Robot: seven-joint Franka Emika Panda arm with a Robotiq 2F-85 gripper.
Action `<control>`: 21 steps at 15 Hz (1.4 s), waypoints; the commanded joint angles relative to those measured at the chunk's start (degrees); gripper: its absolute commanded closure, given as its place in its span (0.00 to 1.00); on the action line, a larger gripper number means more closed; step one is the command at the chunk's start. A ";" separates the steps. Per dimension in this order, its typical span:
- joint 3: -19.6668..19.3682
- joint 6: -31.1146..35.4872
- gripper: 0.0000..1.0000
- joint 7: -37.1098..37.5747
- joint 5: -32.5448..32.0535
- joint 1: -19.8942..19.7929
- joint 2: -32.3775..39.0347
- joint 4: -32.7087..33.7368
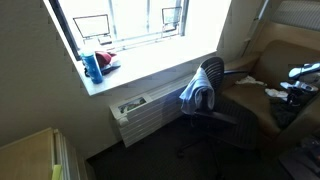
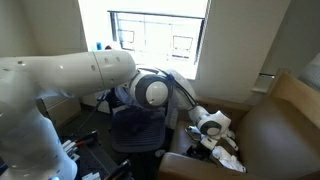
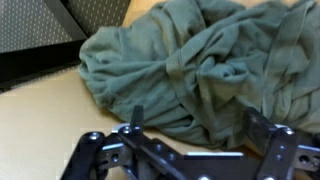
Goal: Move the black cloth from the brown couch to the black chair then move the blue cloth from the black chair to the brown couch
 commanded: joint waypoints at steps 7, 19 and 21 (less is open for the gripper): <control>2.40 3.59 0.00 1.98 -1.94 0.74 -0.02 -2.32; 2.29 -4.28 0.47 2.97 -3.83 0.82 0.59 -4.22; 2.26 -3.98 0.62 3.09 -3.89 0.89 0.58 -4.37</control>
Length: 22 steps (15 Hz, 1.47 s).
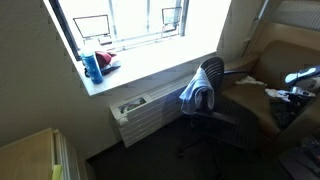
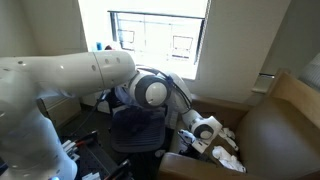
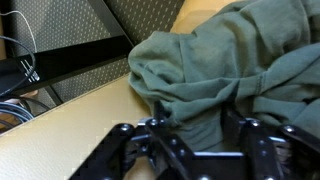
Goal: Move the black cloth from the brown couch to the black chair then move the blue cloth from the black chair to the brown couch
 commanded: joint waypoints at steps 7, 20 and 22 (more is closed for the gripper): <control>0.60 0.23 1.00 1.15 -1.11 -0.34 -0.01 0.93; 4.70 13.97 0.98 -12.51 2.38 1.67 -25.90 -5.07; 4.47 17.75 0.98 -15.10 1.78 3.17 -30.62 -7.20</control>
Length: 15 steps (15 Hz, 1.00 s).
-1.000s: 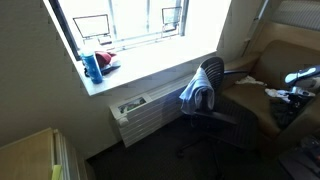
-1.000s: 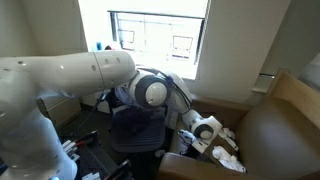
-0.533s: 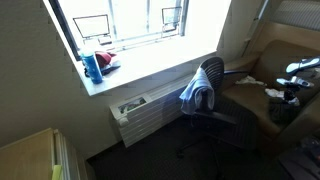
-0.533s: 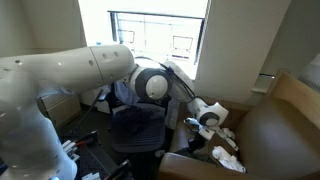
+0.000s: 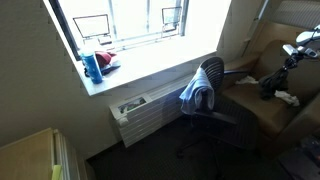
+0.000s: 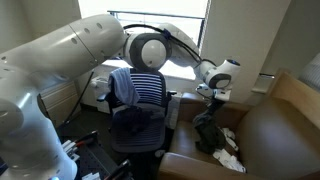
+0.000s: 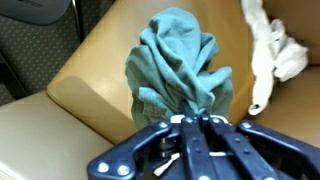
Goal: Move the black cloth from the brown couch to the black chair then move the blue cloth from the black chair to the brown couch
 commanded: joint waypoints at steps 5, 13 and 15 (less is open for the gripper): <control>2.65 12.45 0.98 -14.59 0.12 4.68 -21.01 -14.44; 10.49 2.17 0.98 -33.20 7.75 5.41 -42.18 -24.68; 10.97 -3.22 0.98 -37.29 12.22 5.54 -48.29 -29.68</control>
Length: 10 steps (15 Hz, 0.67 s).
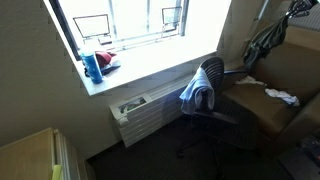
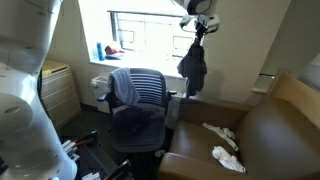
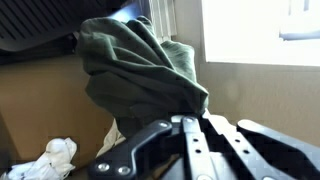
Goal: Move the black cloth from the brown couch to the black chair then move the blue cloth from the black chair to the brown couch
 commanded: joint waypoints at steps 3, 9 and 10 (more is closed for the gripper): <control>-0.67 -11.61 0.98 -10.77 6.92 1.25 -13.71 -18.61; -2.66 -12.71 0.94 -8.04 5.29 3.22 -12.15 -14.62; -2.69 -12.72 0.98 -8.03 5.28 3.20 -12.18 -14.28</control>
